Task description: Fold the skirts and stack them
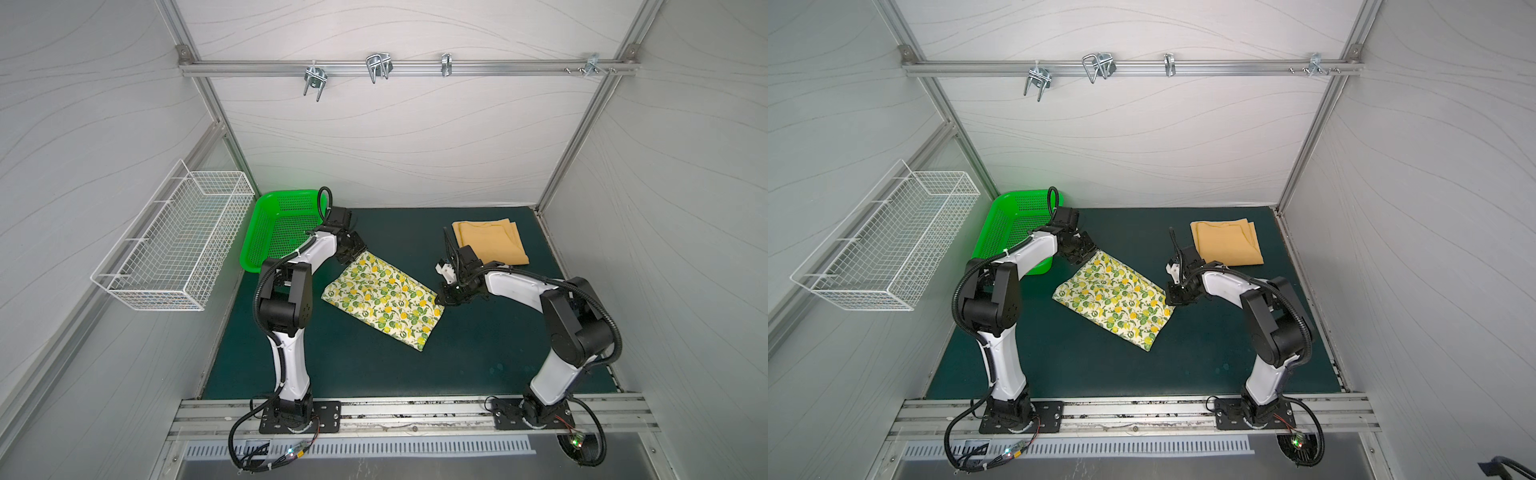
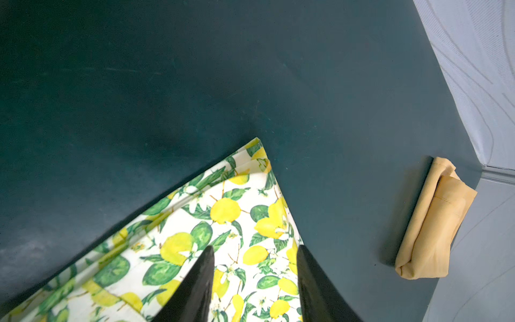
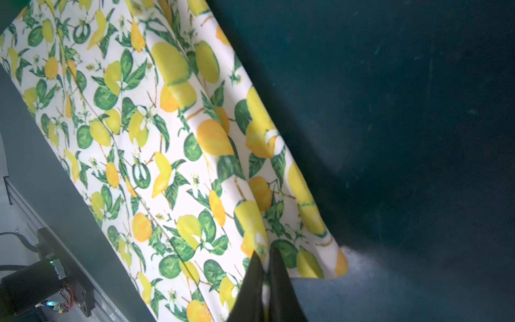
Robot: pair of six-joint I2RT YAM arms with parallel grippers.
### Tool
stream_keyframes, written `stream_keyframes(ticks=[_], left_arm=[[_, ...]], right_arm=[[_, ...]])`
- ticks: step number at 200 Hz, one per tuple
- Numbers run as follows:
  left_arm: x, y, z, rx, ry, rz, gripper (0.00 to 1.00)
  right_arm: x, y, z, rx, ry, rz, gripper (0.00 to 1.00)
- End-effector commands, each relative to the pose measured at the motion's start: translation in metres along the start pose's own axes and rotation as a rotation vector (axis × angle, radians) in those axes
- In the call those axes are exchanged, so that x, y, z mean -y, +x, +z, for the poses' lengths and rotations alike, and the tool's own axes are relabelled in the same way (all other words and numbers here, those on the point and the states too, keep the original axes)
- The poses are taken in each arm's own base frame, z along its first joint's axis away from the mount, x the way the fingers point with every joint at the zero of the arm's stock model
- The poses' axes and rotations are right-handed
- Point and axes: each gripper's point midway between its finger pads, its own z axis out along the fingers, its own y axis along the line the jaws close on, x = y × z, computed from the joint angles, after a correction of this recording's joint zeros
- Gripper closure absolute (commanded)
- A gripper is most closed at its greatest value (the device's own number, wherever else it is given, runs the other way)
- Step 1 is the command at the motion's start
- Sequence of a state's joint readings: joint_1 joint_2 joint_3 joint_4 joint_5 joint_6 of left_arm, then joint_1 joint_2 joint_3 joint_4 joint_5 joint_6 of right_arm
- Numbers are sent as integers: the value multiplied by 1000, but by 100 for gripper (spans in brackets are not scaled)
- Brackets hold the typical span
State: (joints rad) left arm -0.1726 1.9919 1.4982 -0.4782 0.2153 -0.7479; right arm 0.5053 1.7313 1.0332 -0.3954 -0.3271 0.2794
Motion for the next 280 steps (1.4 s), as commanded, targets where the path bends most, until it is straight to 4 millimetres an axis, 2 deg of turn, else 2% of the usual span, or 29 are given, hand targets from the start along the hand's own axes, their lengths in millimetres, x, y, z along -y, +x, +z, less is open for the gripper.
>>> stream_keyframes(ticks=[1, 66, 78, 89, 100, 107, 109, 122, 126, 148, 156, 179, 193, 195, 198, 235, 280], left_arm=[[6, -3, -18, 37, 12, 16, 51], [7, 4, -26, 40, 22, 28, 50], [7, 7, -28, 40, 25, 30, 50], [7, 10, -29, 38, 28, 33, 49], [6, 14, -31, 40, 28, 37, 37], [5, 16, -32, 42, 27, 39, 36], [5, 16, -33, 43, 27, 40, 32], [2, 20, -37, 49, 25, 45, 23], [0, 22, -38, 50, 22, 46, 17], [-11, 30, -48, 66, 3, 59, 2], [-16, 32, -53, 76, -11, 66, 1], [-31, 37, -65, 106, -63, 91, 1], [-41, 37, -70, 125, -105, 114, 1], [-43, 37, -70, 128, -113, 119, 1], [-45, 37, -71, 132, -125, 126, 1], [-74, 36, -68, 133, -224, 134, 1], [-102, 39, -53, 122, -256, 77, 1]], right_arm=[[-1, -10, -3, 18, -7, -16, 91], [6, -16, -1, 25, 12, -14, 90], [7, -19, -2, 32, 16, -13, 88], [8, -21, -4, 40, 19, -15, 82], [8, -23, -6, 45, 24, -19, 77], [6, -26, -8, 54, 25, -24, 73], [6, -27, -9, 57, 25, -25, 72], [3, -34, -16, 76, 30, -36, 64], [2, -35, -18, 79, 32, -38, 61], [-5, -43, -32, 108, 34, -56, 48], [-8, -43, -37, 115, 28, -56, 42], [-17, -30, -47, 125, 9, -53, 24], [-22, -16, -49, 122, 23, -65, 14], [-22, -13, -49, 121, 26, -67, 5], [-23, -10, -49, 119, 29, -71, 1], [-35, 21, -46, 101, 25, -71, 1], [-32, 29, -29, 81, 20, -39, 1]])
